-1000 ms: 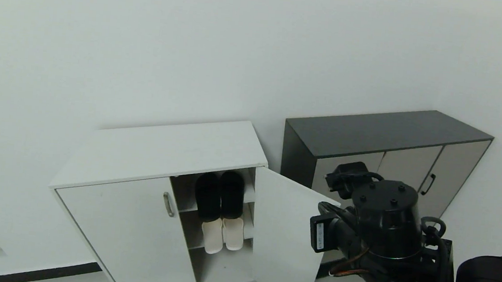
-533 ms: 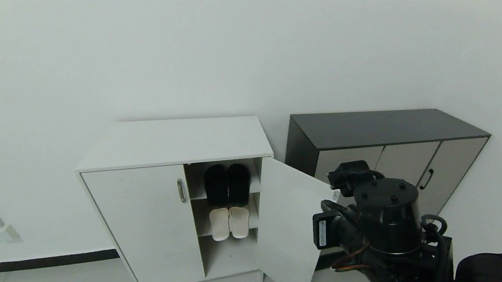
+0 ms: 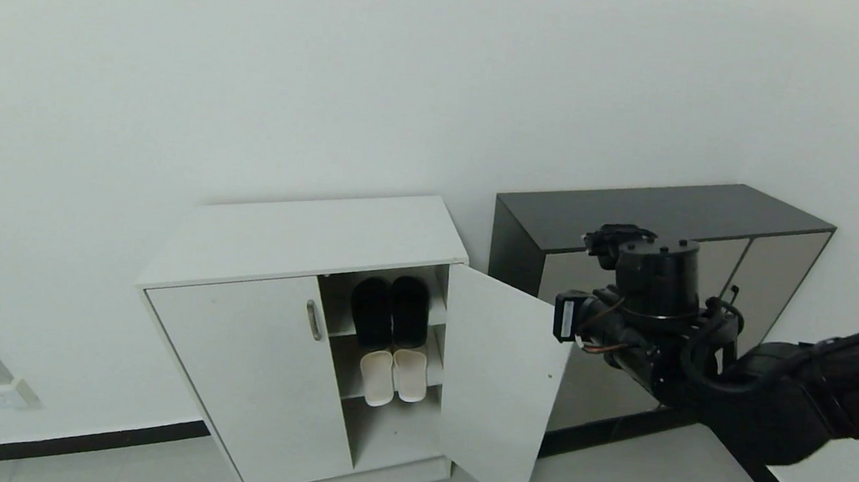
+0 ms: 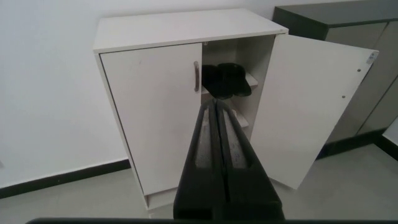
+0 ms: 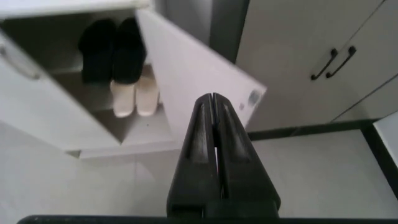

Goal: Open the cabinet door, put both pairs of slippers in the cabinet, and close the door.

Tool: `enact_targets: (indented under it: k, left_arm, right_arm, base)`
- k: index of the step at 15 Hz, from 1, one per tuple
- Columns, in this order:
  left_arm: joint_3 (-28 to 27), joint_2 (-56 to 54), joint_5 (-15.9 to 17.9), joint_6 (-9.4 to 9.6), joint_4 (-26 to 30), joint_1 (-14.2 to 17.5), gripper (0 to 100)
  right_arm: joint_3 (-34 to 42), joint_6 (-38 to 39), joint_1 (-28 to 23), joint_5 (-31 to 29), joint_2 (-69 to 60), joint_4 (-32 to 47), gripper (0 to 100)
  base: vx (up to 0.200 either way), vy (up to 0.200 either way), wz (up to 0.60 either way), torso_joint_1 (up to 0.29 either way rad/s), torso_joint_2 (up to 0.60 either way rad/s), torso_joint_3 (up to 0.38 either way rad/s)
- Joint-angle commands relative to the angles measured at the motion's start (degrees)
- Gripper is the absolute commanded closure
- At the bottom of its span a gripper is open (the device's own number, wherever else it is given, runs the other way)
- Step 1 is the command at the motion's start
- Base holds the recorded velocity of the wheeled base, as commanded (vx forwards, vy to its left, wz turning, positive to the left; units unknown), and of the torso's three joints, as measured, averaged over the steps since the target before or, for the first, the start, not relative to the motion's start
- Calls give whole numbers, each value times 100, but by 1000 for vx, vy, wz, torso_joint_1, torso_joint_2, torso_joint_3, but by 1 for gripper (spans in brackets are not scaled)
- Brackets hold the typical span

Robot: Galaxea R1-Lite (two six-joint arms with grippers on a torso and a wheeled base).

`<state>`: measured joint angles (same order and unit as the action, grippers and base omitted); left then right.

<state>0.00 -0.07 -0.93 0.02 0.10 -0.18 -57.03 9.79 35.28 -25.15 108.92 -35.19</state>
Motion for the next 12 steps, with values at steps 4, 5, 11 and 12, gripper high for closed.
enact_targets:
  k: [4,5,11,12]
  left_arm:
    - [0,7,-4,-2,-1,1,100]
    - [0,7,-4,-2,-1,9,100]
    - [0,7,-4,-2,-1,1,100]
    - [0,7,-4,-2,-1,1,100]
  right_arm:
    - [-1293,-82,-821,388,1105,241,100]
    - [-1522,-82,-891,476,1263,320,100]
    - [-2032,-47,-1111,836,2028,461,100]
    - [-2120,-47,-1129,880,2133,461,100]
  base:
    - [0,0,0,0,0,0]
    - [0,0,0,0,0,0]
    - [0,0,0,0,0,0]
    - [0,0,0,0,0,0]
